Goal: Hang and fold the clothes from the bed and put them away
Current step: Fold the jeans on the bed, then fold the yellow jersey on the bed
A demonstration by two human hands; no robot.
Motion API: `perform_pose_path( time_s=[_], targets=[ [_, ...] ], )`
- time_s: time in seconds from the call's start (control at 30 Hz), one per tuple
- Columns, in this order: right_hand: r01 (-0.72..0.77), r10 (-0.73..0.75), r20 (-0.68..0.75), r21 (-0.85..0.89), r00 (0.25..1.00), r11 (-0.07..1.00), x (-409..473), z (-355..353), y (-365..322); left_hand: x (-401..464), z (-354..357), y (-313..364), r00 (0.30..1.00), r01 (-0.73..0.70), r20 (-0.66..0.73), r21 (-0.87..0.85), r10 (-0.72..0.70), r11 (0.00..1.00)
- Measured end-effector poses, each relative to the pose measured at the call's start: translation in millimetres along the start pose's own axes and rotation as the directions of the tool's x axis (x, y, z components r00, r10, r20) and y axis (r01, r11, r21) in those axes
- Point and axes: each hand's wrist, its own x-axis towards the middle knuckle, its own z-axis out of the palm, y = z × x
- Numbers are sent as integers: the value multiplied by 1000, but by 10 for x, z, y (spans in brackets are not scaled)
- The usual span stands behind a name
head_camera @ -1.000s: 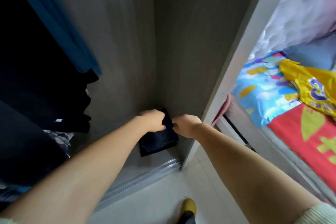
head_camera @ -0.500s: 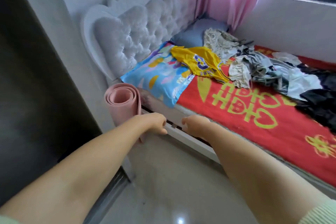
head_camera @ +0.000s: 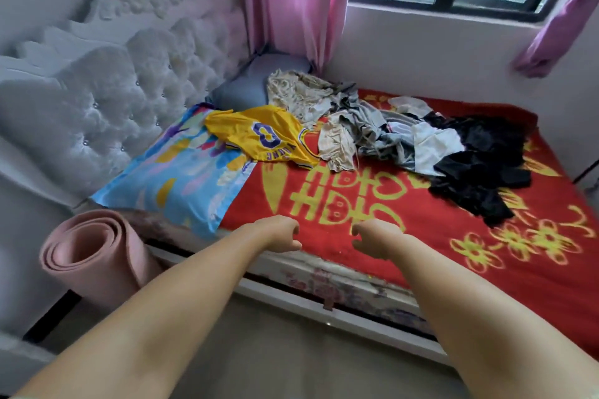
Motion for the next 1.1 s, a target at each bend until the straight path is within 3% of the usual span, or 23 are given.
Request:
perform_pose_path(
  time_s=[0.53, 0.83, 1.1],
  targets=[
    [-154, 159, -59, 83, 986, 985, 1600, -786, 690, 2057, -1194, -224, 992, -123, 21, 145, 121, 982],
    [-93, 94, -5, 75, 996, 993, 2488, -976, 936, 3064, -1394, -285, 986, -143, 109, 148, 128, 979],
    [-52, 50, 36, 55, 998, 997, 3419, -1176, 1658, 3975, -1579, -311, 992, -18, 123, 69, 9, 997]
  ],
)
